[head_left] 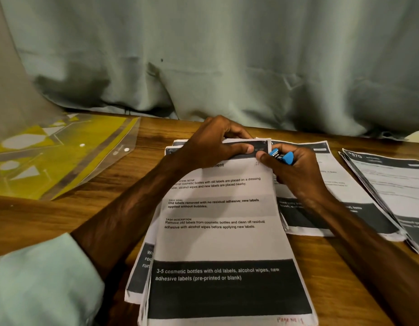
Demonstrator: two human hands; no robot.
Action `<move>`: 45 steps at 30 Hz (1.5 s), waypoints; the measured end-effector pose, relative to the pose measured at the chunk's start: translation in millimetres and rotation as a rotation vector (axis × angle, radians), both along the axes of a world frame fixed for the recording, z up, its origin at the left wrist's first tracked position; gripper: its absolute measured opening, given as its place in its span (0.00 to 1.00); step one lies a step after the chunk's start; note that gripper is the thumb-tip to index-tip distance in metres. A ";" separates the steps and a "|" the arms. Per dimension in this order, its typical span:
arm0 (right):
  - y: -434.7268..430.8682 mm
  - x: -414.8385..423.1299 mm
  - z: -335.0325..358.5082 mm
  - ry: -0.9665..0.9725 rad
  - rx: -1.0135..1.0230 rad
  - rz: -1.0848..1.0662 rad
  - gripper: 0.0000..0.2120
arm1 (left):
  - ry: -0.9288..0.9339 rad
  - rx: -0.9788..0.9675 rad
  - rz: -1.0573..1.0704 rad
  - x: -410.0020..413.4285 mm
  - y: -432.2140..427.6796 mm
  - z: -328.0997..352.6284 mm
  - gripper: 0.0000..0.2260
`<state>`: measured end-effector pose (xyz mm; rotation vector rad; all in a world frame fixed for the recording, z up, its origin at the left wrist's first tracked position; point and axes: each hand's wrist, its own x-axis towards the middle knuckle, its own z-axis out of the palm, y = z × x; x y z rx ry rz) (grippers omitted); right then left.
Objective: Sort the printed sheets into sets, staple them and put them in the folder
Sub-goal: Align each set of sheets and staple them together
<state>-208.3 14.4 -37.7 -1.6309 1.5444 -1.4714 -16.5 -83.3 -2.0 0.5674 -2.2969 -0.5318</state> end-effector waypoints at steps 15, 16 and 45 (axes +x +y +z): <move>-12.1 45.6 30.2 -0.023 -0.031 -0.002 0.17 | 0.026 -0.209 0.323 54.0 12.1 17.3 0.12; -15.7 48.6 33.3 -0.044 -0.045 -0.008 0.18 | 0.046 -0.243 0.408 61.0 10.4 13.7 0.14; -76.1 54.8 -3.6 0.324 0.340 -0.302 0.15 | -0.247 -0.002 0.630 98.1 11.7 -89.6 0.16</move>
